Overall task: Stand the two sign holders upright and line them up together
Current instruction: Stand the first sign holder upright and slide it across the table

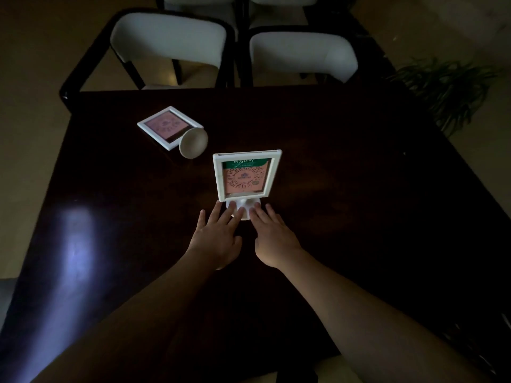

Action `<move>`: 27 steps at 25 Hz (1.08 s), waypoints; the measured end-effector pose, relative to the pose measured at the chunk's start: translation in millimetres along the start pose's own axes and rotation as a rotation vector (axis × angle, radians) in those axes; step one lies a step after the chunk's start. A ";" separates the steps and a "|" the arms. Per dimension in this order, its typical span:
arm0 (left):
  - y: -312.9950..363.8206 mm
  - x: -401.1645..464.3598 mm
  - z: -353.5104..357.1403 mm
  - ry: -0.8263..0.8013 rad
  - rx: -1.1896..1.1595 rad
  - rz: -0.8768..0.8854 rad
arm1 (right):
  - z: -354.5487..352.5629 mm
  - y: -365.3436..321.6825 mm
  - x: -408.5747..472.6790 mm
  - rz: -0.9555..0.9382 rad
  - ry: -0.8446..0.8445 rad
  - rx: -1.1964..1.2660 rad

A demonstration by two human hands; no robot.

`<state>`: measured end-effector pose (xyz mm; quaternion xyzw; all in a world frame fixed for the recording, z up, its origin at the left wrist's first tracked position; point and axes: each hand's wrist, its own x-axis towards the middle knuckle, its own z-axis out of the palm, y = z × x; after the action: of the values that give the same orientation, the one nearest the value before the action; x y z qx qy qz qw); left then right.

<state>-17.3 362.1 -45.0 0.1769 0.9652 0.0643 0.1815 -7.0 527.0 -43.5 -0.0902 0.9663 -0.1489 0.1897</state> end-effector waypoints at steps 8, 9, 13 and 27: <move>73.7 38.3 -1.4 -0.030 0.013 0.044 | -17.7 80.0 -14.9 0.023 0.033 0.014; 84.9 43.3 -0.8 -0.034 0.019 0.048 | -19.7 91.2 -17.8 0.028 0.043 0.014; 122.8 59.7 2.5 -0.048 0.045 0.070 | -27.5 132.4 -29.1 0.045 0.048 0.001; 216.8 108.5 4.9 -0.090 0.067 0.147 | -48.4 232.4 -55.4 0.141 0.052 -0.013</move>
<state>-41.1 603.4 -44.2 0.2562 0.9420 0.0369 0.2135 -2.9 770.3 -56.7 -0.0194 0.9758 -0.1312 0.1737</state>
